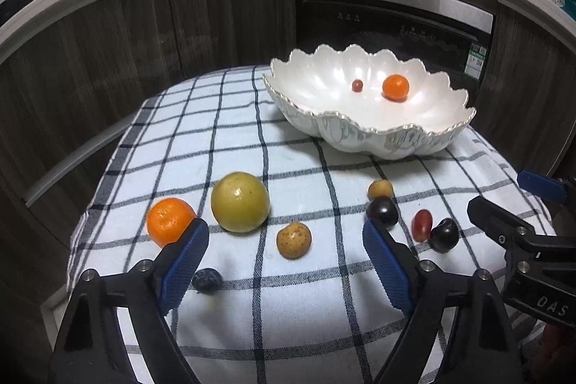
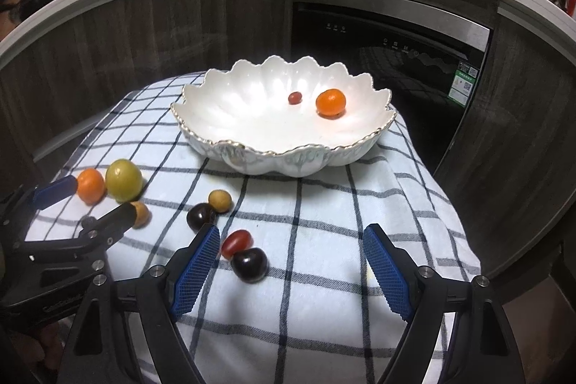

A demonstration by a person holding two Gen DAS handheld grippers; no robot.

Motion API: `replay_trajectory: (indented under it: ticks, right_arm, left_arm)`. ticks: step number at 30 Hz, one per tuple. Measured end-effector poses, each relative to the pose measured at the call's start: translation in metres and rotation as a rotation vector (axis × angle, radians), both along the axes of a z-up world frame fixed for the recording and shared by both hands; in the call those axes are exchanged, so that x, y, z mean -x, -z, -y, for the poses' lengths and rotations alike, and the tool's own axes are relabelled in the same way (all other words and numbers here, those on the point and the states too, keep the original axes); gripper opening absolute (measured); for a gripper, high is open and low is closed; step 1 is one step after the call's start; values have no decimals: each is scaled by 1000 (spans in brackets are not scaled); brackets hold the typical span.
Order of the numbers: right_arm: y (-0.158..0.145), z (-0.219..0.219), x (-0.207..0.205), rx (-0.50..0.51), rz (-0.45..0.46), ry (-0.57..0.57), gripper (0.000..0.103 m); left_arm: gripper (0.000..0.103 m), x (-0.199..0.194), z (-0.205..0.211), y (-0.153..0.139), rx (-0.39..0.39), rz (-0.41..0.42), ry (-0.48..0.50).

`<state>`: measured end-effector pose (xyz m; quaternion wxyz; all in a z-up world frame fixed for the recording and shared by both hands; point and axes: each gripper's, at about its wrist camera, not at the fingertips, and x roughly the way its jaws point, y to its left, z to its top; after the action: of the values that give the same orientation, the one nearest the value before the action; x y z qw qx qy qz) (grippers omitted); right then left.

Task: Organize fruits
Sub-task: 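Grasp a small brown speckled fruit with the left gripper while the right gripper grasps a dark plum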

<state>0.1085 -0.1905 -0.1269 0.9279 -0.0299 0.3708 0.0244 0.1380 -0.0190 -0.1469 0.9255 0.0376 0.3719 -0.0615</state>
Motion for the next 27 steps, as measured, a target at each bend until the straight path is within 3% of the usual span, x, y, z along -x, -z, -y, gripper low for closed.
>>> replay_trajectory:
  ticks: [8, 18, 20, 27]
  right_arm:
    - [12, -6, -2, 1, -22, -37, 81]
    - [33, -12, -10, -20, -90, -85, 55]
    - [35, -14, -11, -23, -97, -95, 49]
    - [41, -16, -13, -38, -116, -116, 44]
  left_arm:
    - [81, -6, 4, 17, -15, -33, 17]
    - [70, -15, -2, 27, 19, -59, -6]
    - [63, -18, -1, 28, 14, -66, -9]
    - [54, -23, 2, 34, 13, -107, 0]
